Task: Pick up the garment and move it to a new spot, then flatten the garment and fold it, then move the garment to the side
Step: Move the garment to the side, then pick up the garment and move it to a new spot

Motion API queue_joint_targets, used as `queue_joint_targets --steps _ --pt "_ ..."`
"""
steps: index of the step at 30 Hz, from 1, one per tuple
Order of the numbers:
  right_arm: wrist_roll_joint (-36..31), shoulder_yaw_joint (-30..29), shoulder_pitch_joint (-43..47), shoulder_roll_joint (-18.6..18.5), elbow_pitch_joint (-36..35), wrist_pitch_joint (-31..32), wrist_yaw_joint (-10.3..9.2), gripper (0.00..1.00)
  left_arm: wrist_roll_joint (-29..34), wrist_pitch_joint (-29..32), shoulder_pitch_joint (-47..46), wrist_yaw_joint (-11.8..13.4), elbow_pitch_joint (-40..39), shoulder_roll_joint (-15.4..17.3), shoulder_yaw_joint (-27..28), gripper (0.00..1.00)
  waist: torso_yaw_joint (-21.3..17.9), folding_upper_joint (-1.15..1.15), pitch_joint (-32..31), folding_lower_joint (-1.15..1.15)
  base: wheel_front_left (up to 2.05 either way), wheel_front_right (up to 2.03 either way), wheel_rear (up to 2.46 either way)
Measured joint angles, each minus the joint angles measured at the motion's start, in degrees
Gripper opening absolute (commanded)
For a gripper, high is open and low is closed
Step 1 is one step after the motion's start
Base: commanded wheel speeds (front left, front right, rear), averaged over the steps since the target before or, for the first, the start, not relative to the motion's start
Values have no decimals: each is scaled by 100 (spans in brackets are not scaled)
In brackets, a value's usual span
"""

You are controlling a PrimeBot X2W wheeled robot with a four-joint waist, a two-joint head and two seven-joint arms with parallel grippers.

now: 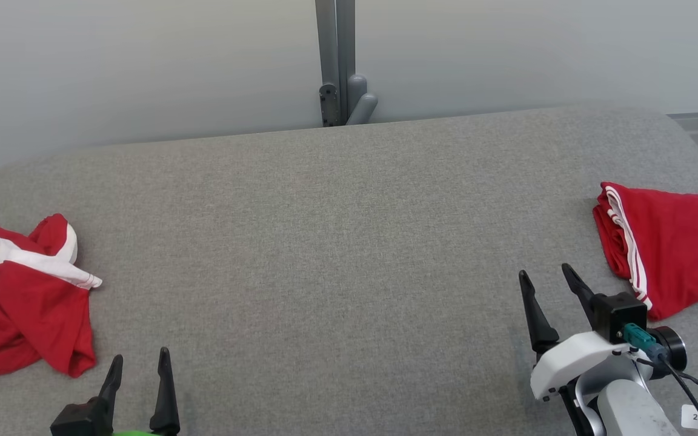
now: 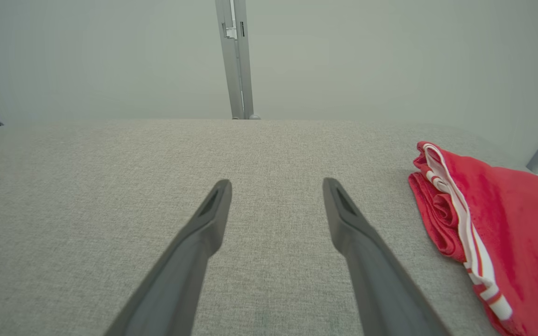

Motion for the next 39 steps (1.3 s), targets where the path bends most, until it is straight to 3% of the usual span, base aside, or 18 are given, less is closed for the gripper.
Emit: queue_joint_targets --steps 25,32,39 --pt "-113 26 442 120 -160 0 0 100 40 1 109 60 147 -4 90 100 115 0 -267 0 0 0 0" --pt "-42 193 438 124 -244 0 0 100 38 1 48 121 216 -7 83 100 512 0 -172 0 0 0 0" --pt "24 393 432 129 -245 0 0 100 59 0 54 163 243 -9 270 100 1214 0 -99 0 0 0 0"
